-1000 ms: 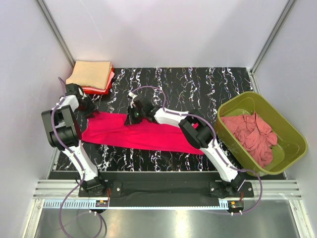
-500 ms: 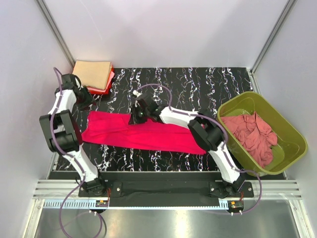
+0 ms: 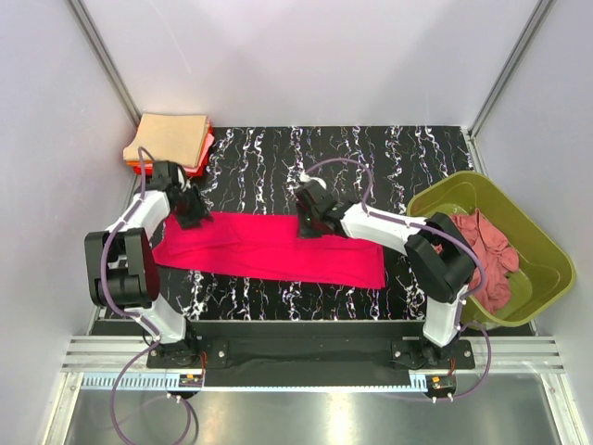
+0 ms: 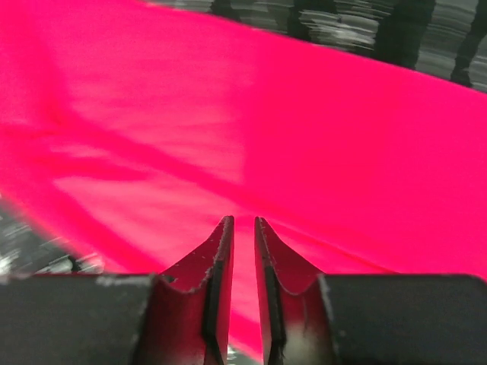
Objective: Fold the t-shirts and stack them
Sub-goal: Fold the tshirt
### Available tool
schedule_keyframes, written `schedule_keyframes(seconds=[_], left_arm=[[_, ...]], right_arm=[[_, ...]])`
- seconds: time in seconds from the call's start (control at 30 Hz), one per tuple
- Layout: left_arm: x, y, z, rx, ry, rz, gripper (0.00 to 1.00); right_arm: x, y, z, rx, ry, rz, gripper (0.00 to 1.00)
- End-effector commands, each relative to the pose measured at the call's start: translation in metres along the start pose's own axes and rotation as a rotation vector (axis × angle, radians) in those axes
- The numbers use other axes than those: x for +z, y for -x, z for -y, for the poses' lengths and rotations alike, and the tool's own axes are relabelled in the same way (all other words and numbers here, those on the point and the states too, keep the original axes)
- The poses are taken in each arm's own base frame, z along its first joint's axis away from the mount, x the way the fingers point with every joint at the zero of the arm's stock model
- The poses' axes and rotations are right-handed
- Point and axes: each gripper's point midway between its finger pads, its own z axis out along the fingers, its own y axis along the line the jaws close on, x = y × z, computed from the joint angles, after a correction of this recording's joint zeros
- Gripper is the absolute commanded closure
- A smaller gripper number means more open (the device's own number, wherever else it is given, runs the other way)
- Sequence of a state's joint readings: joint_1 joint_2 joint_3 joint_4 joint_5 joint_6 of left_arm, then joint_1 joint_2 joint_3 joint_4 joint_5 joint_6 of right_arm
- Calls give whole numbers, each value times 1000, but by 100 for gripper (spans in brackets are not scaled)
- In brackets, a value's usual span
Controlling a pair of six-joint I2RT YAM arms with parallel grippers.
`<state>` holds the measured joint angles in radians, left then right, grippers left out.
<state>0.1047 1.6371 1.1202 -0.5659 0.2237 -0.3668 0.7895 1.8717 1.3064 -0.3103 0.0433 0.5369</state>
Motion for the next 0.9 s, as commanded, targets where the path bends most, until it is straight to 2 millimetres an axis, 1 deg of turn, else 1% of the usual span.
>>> schedule_keyframes(seconds=[0.0, 0.07, 0.1, 0.17, 0.23, 0.27, 0.3, 0.37, 0.4, 0.47, 0.53, 0.57, 0.63, 0.67, 0.7, 0.73, 0.77, 0.8, 0.83, 0.87], left_arm=[[-5, 4, 10, 20, -22, 76, 54], [4, -5, 0, 32, 20, 49, 54], [7, -8, -1, 28, 27, 40, 54], [15, -12, -9, 17, 63, 28, 54], [20, -11, -6, 13, 61, 29, 54], [24, -13, -3, 17, 58, 20, 54], [27, -14, -2, 16, 54, 15, 54], [32, -15, -1, 21, 60, 3, 54], [34, -16, -1, 22, 65, 3, 54], [36, -17, -1, 25, 67, -1, 54], [36, -16, 4, 38, 59, 7, 54], [37, -15, 8, 44, 53, 10, 54], [40, -14, 18, 74, 55, 18, 54], [42, -16, 25, 90, 48, 14, 53], [42, -12, 33, 94, 33, 19, 53], [47, -13, 35, 98, 32, 8, 53], [50, -14, 39, 96, 30, 2, 53], [50, -9, 44, 100, 24, 12, 53], [56, -10, 44, 100, 31, 2, 53], [58, -10, 47, 100, 29, -2, 53]], right_arm=[[-8, -6, 77, 44, -272, 26, 78], [-9, -12, 95, 64, -331, 30, 79], [-10, -17, 110, 76, -371, 27, 79], [-9, -24, 120, 101, -401, 19, 79], [-9, -35, 133, 122, -454, 3, 79], [-12, -37, 143, 133, -505, 17, 79], [-16, -44, 150, 173, -540, 18, 79], [-22, -52, 159, 193, -580, 23, 79], [-27, -60, 164, 202, -590, 21, 78], [-33, -66, 166, 226, -592, 19, 79], [-43, -71, 168, 247, -594, 27, 79], [-51, -71, 168, 257, -586, 40, 78], [-58, -69, 167, 269, -577, 58, 78], [-64, -63, 164, 276, -564, 78, 78], [-67, -61, 163, 277, -559, 84, 78], [-70, -57, 160, 278, -551, 94, 77], [-77, -48, 155, 283, -530, 119, 77], [-81, -45, 154, 278, -527, 123, 77], [-85, -40, 151, 275, -517, 135, 76], [-93, -30, 146, 278, -497, 166, 76]])
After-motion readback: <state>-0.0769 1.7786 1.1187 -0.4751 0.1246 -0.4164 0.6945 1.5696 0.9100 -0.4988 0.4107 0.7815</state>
